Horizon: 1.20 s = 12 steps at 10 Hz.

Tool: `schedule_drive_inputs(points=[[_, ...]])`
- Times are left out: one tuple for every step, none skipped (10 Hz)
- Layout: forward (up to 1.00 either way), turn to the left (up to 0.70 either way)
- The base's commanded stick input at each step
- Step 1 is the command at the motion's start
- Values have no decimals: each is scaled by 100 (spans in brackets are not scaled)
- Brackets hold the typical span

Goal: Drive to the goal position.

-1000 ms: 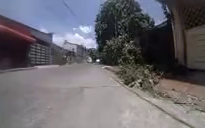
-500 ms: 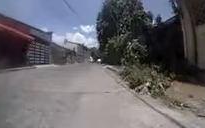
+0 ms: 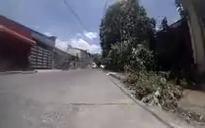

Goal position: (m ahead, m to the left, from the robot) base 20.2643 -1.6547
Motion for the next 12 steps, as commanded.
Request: schedule_drive_inputs(points=[[85,0],[85,0],[85,0],[85,0],[85,0],[85,0],[85,0],[85,0],[85,0],[85,0],[85,0],[85,0]])
